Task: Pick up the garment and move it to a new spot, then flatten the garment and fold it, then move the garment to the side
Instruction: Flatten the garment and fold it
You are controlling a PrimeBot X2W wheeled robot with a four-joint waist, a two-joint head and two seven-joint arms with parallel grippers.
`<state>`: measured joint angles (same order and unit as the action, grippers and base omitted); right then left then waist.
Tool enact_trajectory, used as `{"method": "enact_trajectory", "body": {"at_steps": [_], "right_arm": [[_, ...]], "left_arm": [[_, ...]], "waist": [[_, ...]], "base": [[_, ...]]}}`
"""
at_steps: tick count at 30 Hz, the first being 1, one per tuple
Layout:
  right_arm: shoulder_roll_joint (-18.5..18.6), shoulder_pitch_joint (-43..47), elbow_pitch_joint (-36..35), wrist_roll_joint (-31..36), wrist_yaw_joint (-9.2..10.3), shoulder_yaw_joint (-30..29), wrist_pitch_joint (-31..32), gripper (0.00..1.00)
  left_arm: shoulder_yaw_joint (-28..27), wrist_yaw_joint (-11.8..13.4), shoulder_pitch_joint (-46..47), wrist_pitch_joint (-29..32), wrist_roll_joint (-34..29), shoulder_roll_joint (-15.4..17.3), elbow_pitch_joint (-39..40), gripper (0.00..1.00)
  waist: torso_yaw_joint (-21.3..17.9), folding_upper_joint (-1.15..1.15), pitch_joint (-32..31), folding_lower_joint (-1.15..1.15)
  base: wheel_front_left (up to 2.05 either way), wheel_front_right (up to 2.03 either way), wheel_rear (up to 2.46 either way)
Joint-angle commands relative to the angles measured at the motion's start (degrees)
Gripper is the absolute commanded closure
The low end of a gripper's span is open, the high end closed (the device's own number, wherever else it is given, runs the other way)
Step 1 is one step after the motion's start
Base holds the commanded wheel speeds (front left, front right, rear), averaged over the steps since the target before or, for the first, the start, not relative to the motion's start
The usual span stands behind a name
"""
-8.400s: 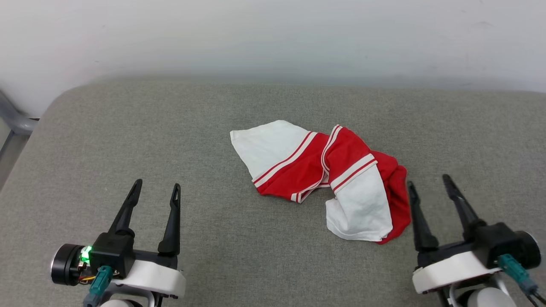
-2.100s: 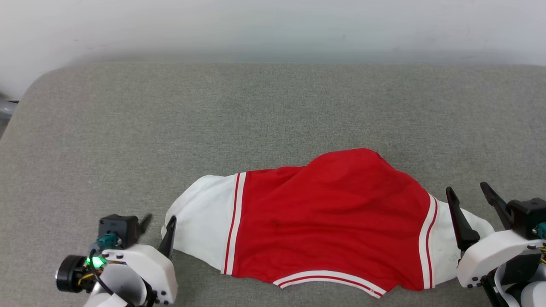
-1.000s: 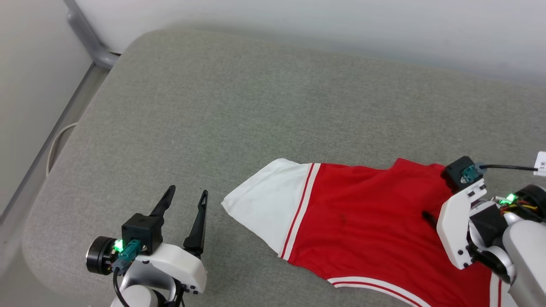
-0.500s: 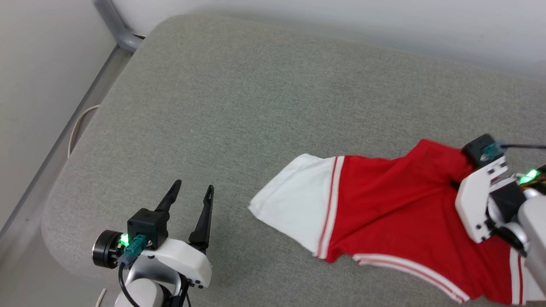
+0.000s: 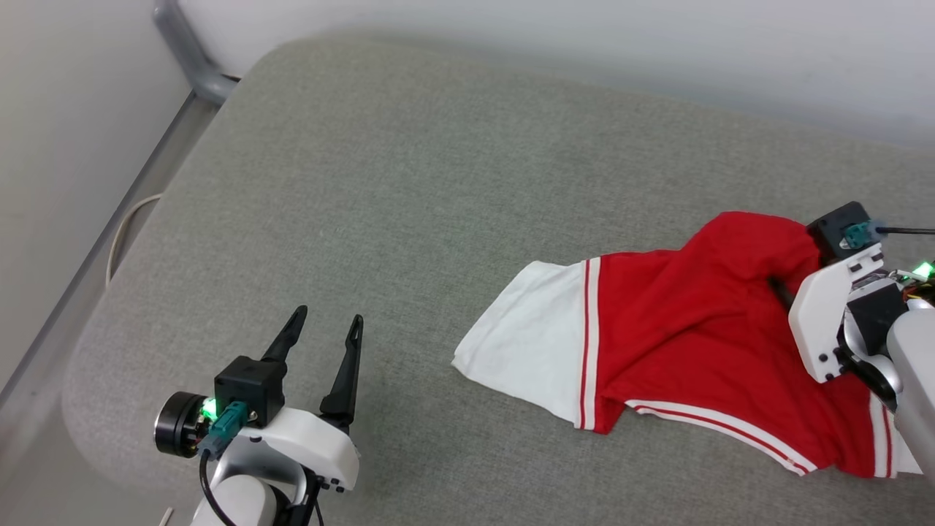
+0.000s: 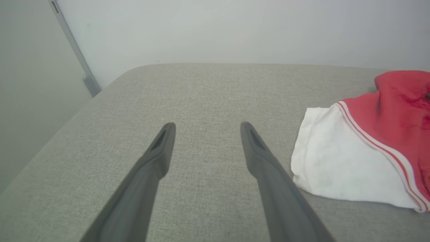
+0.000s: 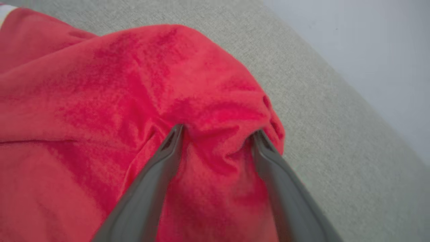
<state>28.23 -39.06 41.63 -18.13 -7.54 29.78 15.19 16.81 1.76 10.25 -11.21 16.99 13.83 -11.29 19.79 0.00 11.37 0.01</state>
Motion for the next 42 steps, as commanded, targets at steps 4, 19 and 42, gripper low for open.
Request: {"method": "enact_trajectory", "body": {"at_steps": [4, 19, 42], "right_arm": [[-2.1, -0.6, 0.2, -3.2, 0.10, -2.4, -6.1, 0.00], [-4.2, 10.0, -12.6, -1.9, 0.09, -16.5, -22.3, 0.00], [-18.5, 32.8, -41.4, 7.7, 0.08, -32.5, -17.0, 0.00]], "left_arm": [[0.2, 0.3, -0.4, -0.4, -0.4, 1.2, 0.4, 0.00], [-1.9, 1.7, -4.7, -2.7, 1.0, 2.4, 3.2, 0.00], [-0.8, 2.0, -5.3, 11.2, 0.7, 6.1, 4.1, 0.00]], "waist": [[-2.9, 0.00, -2.7, -0.01], [-12.3, 0.00, -6.3, -0.01], [-21.9, 0.00, -2.3, -0.01]], "base": [[0.00, 0.00, 0.00], [0.00, 0.00, 0.00], [0.00, 0.00, 0.00]]}}
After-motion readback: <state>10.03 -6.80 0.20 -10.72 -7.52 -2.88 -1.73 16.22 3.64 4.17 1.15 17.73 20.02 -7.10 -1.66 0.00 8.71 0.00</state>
